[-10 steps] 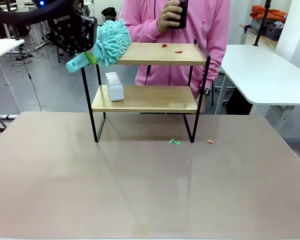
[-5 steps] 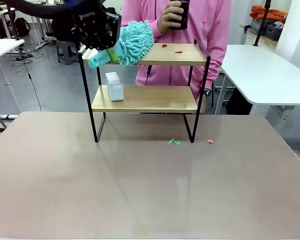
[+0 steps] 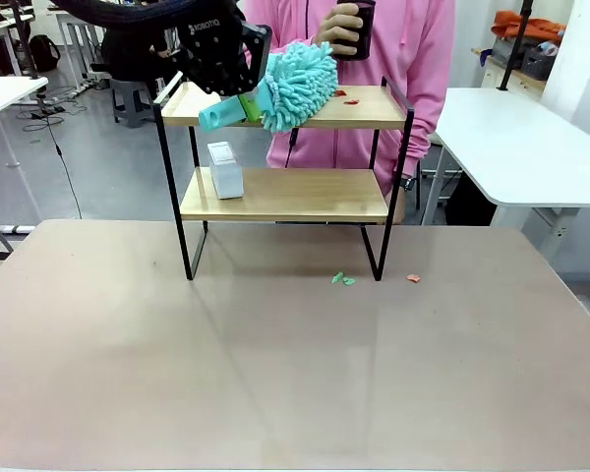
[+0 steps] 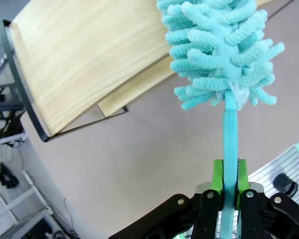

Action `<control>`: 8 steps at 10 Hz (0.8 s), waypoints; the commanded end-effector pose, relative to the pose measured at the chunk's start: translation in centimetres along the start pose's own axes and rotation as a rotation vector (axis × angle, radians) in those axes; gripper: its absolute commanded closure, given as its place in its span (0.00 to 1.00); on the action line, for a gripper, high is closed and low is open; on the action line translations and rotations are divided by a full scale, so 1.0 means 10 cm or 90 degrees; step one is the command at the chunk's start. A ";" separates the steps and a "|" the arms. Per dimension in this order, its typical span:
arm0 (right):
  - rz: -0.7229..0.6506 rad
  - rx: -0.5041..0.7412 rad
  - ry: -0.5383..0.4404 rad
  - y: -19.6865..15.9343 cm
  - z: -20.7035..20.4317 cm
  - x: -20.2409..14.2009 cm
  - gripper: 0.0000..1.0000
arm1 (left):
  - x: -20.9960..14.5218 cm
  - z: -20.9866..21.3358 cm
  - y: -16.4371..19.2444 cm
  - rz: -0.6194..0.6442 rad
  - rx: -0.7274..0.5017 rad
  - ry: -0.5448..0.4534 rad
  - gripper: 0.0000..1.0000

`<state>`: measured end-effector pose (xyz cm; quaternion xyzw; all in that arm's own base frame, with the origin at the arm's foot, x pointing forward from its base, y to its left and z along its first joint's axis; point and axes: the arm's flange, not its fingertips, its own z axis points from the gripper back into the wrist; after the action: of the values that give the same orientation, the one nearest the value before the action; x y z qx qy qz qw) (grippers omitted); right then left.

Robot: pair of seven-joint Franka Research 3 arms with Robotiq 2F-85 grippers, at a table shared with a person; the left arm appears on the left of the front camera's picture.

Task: Clean the shelf.
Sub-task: Clean the remaining tier of the Shelf with the Duster once objects are removed.

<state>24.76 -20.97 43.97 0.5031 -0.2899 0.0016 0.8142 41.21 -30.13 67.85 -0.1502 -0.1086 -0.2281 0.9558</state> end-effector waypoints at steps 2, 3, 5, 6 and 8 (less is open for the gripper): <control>0.017 0.011 -0.011 0.00 -0.01 0.04 0.00 | -0.03 0.03 0.06 -0.085 -0.001 0.031 0.88; 0.017 0.011 -0.011 0.00 -0.01 0.04 0.00 | -0.05 0.05 0.11 -0.110 -0.022 0.036 0.88; 0.017 0.011 -0.011 0.00 -0.01 0.04 0.00 | -0.13 0.15 0.24 -0.173 -0.073 0.070 0.88; 0.017 0.011 -0.011 0.00 -0.01 0.04 0.00 | -0.19 0.19 0.31 -0.200 -0.076 0.083 0.88; 0.017 0.011 -0.011 0.00 -0.01 0.04 0.00 | -0.34 0.29 0.50 -0.271 -0.099 0.109 0.88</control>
<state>24.75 -20.97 43.97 0.5031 -0.2899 0.0017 0.8142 40.72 -25.25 68.25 -0.1723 -0.0489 -0.4135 0.8927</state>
